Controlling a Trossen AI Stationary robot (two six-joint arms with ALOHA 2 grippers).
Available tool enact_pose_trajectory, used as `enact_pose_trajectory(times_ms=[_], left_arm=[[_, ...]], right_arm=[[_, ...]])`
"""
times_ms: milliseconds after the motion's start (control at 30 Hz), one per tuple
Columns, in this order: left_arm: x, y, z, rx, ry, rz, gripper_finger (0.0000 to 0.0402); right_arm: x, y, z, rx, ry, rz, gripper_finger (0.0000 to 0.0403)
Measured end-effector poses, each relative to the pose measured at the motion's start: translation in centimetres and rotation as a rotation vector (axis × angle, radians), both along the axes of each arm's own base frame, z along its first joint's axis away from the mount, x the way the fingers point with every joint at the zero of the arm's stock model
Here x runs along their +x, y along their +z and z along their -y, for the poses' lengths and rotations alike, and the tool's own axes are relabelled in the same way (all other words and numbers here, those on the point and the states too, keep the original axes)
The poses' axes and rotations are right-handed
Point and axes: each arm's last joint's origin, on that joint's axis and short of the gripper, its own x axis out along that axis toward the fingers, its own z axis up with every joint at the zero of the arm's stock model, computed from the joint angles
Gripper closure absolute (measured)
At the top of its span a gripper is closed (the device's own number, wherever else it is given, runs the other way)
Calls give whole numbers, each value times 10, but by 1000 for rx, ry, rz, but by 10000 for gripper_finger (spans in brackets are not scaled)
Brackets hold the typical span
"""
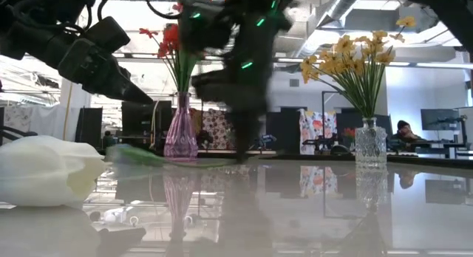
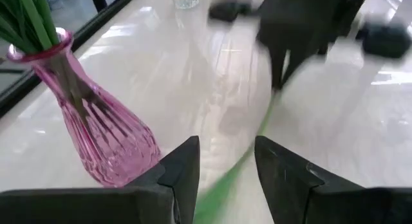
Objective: Sort flowers into vase by color
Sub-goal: Put the top white tulip into the transparent vase
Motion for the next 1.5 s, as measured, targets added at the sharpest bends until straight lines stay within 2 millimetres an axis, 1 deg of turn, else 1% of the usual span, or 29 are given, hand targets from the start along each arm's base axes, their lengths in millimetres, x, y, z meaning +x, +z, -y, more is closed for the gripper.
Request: enact_pose_trajectory(times_ms=[67,133,200,267,333,433,500,600,667,767,867,1000,1100,1167,1267,1367,1500], left_arm=[[0,-1,0,-14,6,-7,262],[-1,-2,0,-32,15,-19,262],[-3,-5,0,-52,23,-48,262],[-4,-8,0,-75,27,-70,262],[-5,-10,0,-101,36,-91,262],[-6,-12,0,-123,49,-107,262],[-6,-12,0,-125,50,-105,262],[-5,-11,0,-125,52,-92,262],[-5,-10,0,-124,51,-79,262],[-3,-7,0,-115,45,-51,262],[-2,-5,0,-108,41,-31,262],[-1,-3,0,-89,30,-12,262],[-1,-2,0,-78,25,-7,262],[-1,-2,0,-74,29,-7,262],[-1,-2,0,-62,33,-9,262],[-1,-2,0,-60,37,-9,262],[-1,-2,0,-60,38,-10,262]], right_arm=[[-17,12,-3,-10,30,-79,383],[-36,16,-6,3,81,-120,384],[-61,12,-12,69,127,-161,380],[-85,5,-19,123,132,-158,375],[-112,0,-24,184,116,-154,373],[-149,-5,-29,207,45,-164,371],[-164,-2,-31,211,-16,-158,368],[-177,10,-34,229,-77,-114,356],[-180,17,-37,232,-74,-78,345],[-180,25,-42,225,-53,-8,321],[-180,27,-43,215,-47,19,286],[-174,21,-44,209,-29,35,228],[-160,12,-42,215,-22,92,192],[-151,4,-39,214,-35,117,177],[-139,-7,-32,189,-53,108,169],[-128,-17,-25,135,-60,91,171],[-118,-23,-27,98,0,64,181]])
